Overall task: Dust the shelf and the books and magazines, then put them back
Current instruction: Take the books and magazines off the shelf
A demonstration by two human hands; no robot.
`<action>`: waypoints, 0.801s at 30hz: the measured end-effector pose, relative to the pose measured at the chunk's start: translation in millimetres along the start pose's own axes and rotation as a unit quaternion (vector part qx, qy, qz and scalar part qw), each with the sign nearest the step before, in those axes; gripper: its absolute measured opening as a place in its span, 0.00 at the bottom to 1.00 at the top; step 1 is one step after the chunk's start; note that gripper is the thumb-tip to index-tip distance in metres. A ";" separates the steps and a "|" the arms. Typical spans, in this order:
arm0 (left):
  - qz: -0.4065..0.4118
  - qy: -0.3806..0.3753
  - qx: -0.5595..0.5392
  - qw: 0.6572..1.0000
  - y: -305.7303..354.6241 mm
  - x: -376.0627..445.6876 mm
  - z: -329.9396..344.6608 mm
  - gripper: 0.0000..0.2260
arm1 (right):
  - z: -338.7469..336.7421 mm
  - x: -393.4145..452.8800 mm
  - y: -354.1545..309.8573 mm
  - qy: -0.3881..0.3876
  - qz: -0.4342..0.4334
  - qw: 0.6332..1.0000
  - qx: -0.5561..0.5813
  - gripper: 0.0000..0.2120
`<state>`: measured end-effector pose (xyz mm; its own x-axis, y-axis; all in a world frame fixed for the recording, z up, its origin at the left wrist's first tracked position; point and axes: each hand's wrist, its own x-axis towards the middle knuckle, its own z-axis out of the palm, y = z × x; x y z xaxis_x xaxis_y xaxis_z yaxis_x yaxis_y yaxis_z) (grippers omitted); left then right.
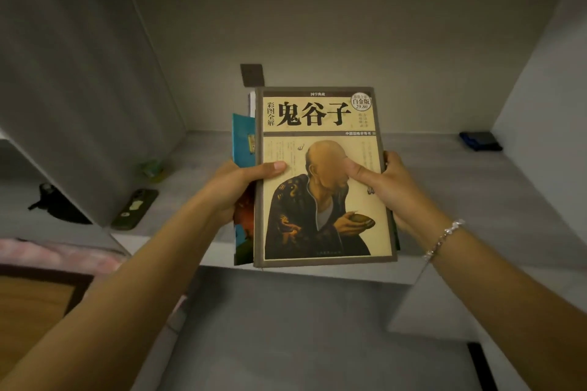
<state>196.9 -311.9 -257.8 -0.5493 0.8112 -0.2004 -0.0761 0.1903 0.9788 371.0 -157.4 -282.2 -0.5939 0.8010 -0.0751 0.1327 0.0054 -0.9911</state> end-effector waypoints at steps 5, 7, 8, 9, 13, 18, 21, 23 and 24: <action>-0.068 -0.036 0.002 0.997 -81.8 -7.9 -27.8 0.25 | 39.4 -39.3 71.1 0.028 0.066 0.997 -0.001 0.20; -0.092 -0.047 -0.002 0.995 -117.1 -11.8 -41.0 0.23 | 57.1 -54.1 101.6 0.031 0.082 0.996 -0.009 0.13; -0.105 -0.053 -0.002 0.993 -135.2 -13.3 -46.4 0.24 | 65.4 -60.8 118.1 0.032 0.093 0.995 -0.011 0.11; -0.118 -0.058 -0.002 0.991 -154.1 -14.7 -51.1 0.25 | 72.8 -67.3 136.4 0.035 0.106 0.994 -0.013 0.12; -0.172 -0.071 -0.010 0.982 -230.5 -17.3 -62.5 0.27 | 94.7 -84.3 212.8 0.050 0.173 0.984 -0.017 0.30; -0.194 -0.081 -0.018 0.977 -341.4 -9.5 -53.0 0.15 | 102.5 -89.7 321.3 0.034 0.212 0.976 -0.041 0.30; -0.202 -0.088 -0.025 0.975 -417.6 7.6 -43.5 0.13 | 105.3 -79.8 394.2 0.025 0.230 0.972 -0.039 0.29; -0.208 -0.084 -0.026 0.974 -471.9 23.5 -37.6 0.15 | 108.5 -71.1 441.6 0.023 0.230 0.972 -0.044 0.19; -0.210 -0.084 -0.026 0.974 -499.3 32.1 -35.0 0.17 | 110.6 -66.9 465.0 0.018 0.224 0.973 -0.045 0.13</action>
<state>188.1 -400.2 -751.4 -0.3175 0.7470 -0.5841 -0.3101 0.5003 0.8084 384.7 -274.7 -750.1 -0.4330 0.7554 -0.4918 0.4421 -0.2976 -0.8462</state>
